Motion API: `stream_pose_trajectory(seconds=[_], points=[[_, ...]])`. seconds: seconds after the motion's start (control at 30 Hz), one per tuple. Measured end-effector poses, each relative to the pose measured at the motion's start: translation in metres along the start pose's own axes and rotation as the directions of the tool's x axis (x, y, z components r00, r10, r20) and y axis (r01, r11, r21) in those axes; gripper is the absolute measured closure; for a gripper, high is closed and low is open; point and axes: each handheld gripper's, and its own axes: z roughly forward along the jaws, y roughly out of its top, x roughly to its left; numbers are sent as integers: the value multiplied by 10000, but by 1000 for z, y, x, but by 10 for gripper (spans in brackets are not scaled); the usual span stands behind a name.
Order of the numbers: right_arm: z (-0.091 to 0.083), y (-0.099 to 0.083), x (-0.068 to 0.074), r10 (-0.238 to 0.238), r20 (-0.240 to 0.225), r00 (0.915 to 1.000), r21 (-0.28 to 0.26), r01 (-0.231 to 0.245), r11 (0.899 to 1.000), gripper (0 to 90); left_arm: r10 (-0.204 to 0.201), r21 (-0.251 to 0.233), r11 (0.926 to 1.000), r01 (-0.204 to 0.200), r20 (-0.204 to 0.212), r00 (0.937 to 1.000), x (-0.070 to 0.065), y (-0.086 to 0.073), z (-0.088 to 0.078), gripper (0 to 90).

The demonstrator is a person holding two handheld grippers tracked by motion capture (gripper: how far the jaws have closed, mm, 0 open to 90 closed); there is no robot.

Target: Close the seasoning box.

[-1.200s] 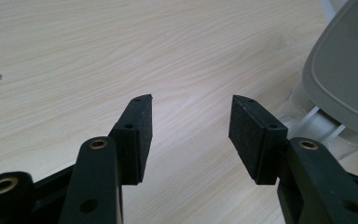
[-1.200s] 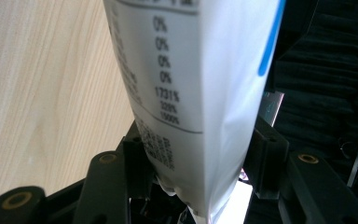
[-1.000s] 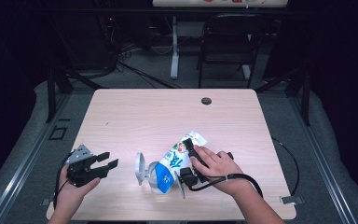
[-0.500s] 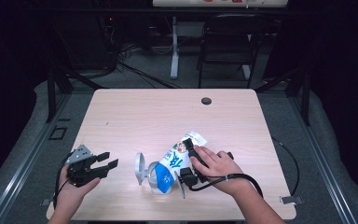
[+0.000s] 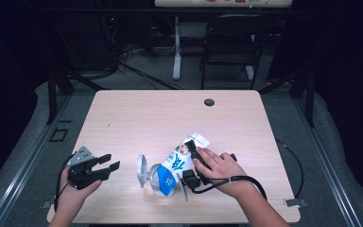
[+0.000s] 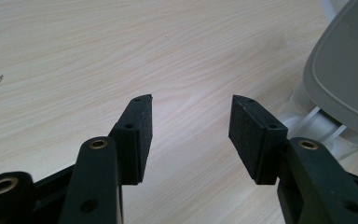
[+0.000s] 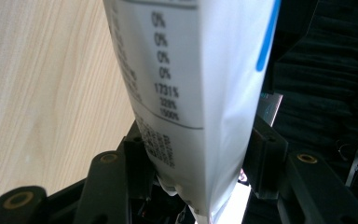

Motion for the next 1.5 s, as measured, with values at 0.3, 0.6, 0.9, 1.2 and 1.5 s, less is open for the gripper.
stream_pose_trajectory(seconds=[0.3,0.6,0.9,1.2,1.5], points=[[0,0,0,26,37,10000,-17,-26,10000,519,1,-5,10000,-1,-3,10000,0,0,0,501],[0,0,0,33,23,10000,-23,-33,10000,521,0,-3,10000,0,-5,10000,0,0,0,502],[-1,0,1,45,66,10000,-52,-45,10000,522,1,-5,10000,-1,-3,10000,0,0,0,501],[-1,0,0,-18,107,9999,-100,19,9999,525,21,12,10000,-21,-7,10000,0,0,0,501],[-1,0,-1,-9,132,9999,-107,10,9999,533,58,9,10000,-58,16,10000,0,0,0,502]])
